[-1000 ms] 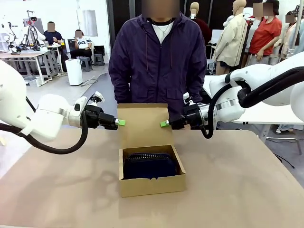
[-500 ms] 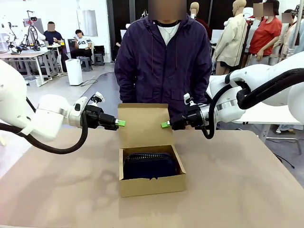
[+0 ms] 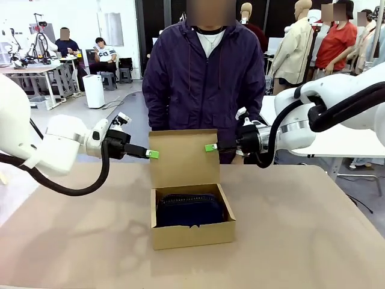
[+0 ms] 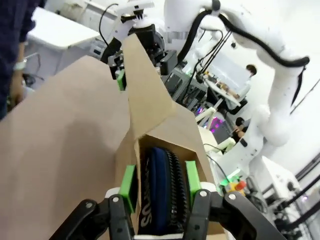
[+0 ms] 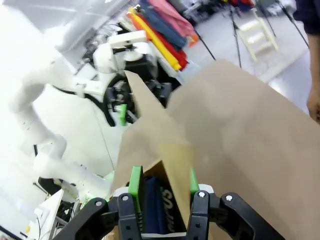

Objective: Pack the items into the box.
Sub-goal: Close the Mailer Box.

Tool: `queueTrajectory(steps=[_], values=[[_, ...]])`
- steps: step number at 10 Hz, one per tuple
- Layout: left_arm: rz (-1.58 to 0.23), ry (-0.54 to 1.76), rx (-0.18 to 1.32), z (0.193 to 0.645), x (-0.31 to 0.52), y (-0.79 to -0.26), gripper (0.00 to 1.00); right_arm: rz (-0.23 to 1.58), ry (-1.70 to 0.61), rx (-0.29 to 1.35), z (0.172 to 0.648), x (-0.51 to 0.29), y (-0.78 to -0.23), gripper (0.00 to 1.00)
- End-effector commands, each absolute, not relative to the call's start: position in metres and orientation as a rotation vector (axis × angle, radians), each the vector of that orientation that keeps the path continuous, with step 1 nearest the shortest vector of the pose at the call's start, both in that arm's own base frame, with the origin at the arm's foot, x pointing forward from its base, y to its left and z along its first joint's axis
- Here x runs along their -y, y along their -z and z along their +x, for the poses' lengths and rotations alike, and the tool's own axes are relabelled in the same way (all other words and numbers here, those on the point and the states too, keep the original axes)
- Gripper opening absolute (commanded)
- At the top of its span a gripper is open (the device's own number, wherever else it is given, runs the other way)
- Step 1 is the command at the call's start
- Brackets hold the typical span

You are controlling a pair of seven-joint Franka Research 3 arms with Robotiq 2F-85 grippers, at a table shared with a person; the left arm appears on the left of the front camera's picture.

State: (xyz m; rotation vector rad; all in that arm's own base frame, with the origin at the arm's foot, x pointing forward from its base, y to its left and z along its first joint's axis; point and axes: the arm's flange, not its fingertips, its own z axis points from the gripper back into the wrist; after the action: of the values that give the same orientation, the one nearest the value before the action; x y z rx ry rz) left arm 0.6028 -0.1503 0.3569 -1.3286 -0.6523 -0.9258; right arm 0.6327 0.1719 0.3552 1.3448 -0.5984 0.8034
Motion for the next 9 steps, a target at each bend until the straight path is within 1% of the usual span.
queueTrajectory(steps=[1, 3, 4, 6, 9], values=[[-1.275, 1.005, 0.748, 0.577, 0.161, -0.356, 0.5, 1.393, -0.9, 0.665, 0.594, -0.164, -0.355, 0.44], [-1.243, 1.107, 0.814, 0.557, 0.171, -0.358, 0.5, 1.367, -0.997, 0.719, 0.573, -0.165, -0.355, 0.44], [-1.204, 1.151, 0.875, 0.543, 0.172, -0.361, 0.5, 1.352, -1.029, 0.758, 0.566, -0.165, -0.352, 0.44], [-1.161, 1.263, 0.963, 0.518, 0.173, -0.365, 0.5, 1.367, -1.129, 0.827, 0.556, -0.167, -0.342, 0.44], [-1.14, 1.376, 0.959, 0.494, 0.18, -0.358, 0.5, 1.347, -1.232, 0.893, 0.535, -0.162, -0.328, 0.44]])
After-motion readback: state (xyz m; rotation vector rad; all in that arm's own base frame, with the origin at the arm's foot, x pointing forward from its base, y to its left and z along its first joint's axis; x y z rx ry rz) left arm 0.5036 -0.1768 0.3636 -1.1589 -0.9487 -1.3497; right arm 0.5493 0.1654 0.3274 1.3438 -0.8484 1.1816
